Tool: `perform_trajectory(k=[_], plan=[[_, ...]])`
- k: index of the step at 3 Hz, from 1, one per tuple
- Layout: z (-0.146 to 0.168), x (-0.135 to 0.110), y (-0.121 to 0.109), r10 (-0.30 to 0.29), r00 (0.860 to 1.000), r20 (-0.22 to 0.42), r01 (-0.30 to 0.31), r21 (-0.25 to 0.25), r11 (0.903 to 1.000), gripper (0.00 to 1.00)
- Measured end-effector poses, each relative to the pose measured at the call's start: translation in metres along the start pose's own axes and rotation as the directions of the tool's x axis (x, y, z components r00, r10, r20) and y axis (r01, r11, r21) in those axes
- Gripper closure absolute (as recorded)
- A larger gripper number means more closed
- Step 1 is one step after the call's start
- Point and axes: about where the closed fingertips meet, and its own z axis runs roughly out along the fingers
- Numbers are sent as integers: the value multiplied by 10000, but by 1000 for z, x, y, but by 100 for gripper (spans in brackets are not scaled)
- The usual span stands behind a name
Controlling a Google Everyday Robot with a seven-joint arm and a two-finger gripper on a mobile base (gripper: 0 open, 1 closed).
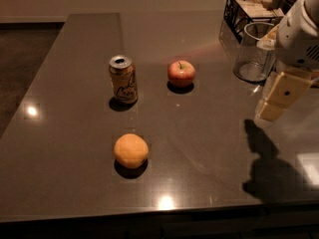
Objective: Pick orange can
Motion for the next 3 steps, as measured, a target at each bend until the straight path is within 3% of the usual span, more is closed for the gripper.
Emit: perform_trajectory(k=[2, 3], plan=[[42, -38, -13, 415, 9952, 890, -364, -585, 9976, 0], [64, -66, -18, 651, 9857, 1554, -531, -798, 9954, 0]])
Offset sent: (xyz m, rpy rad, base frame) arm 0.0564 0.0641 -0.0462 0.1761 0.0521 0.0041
